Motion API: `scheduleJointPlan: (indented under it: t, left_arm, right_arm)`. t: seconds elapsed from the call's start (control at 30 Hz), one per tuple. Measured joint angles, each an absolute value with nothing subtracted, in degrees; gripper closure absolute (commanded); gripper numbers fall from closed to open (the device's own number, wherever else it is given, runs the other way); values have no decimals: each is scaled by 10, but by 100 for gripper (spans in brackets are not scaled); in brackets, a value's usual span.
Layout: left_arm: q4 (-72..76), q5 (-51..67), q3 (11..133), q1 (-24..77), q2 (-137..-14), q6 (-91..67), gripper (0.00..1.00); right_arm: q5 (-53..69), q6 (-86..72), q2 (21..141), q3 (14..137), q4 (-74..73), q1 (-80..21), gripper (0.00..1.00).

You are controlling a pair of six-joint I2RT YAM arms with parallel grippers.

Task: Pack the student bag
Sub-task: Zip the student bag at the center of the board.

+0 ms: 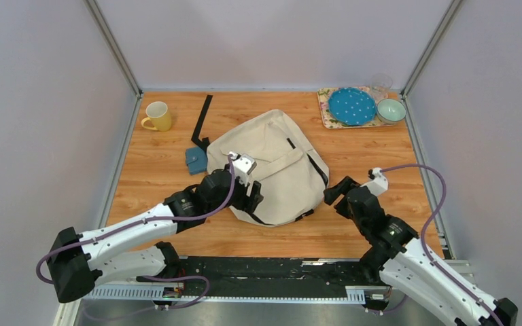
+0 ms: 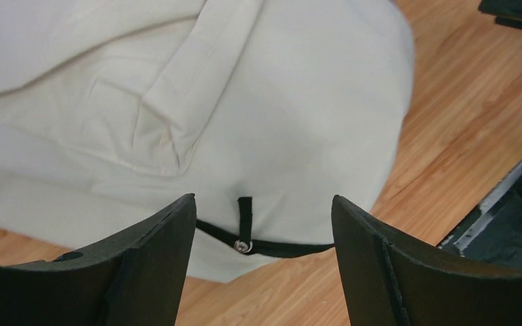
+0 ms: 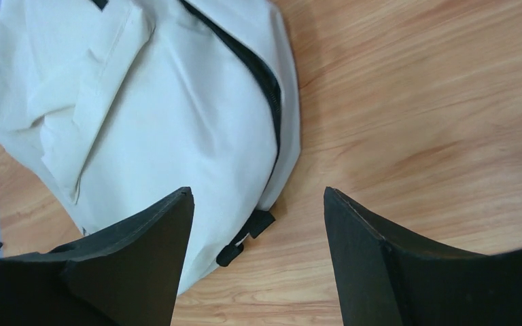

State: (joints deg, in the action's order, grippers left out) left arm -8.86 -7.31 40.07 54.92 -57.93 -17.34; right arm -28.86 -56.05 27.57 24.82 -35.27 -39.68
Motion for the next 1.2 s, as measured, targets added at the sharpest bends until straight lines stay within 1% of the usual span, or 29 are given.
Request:
scheduleJointPlan:
  t: [0.17, 0.3, 0.4, 0.47, 0.57, 0.8, 1.0, 1.2]
  left_arm:
    - [-124, -102, 347, 530, -577, -213, 18]
    - [-139, -99, 306, 486, -560, -249, 17]
    - [-146, -78, 288, 436, -542, -275, 16]
    - [-145, -64, 284, 411, -534, -287, 11]
    - [-138, -43, 274, 384, -524, -307, 8]
    - [-87, 5, 195, 326, -501, -371, 7]
    - [-8, 30, 143, 309, -500, -411, 7]
    - [74, 52, 126, 306, -529, -441, 7]
  right_arm:
    - [-198, -557, 385, 247, -277, -397, 27]
    - [-145, -549, 417, 247, -246, -397, 27]
    - [-120, -541, 423, 247, -236, -397, 27]
    - [-111, -537, 424, 248, -233, -397, 27]
    - [-103, -533, 424, 249, -233, -397, 27]
    - [-75, -530, 418, 274, -237, -397, 27]
    - [-41, -526, 408, 307, -237, -397, 27]
    - [-22, -522, 410, 329, -239, -397, 27]
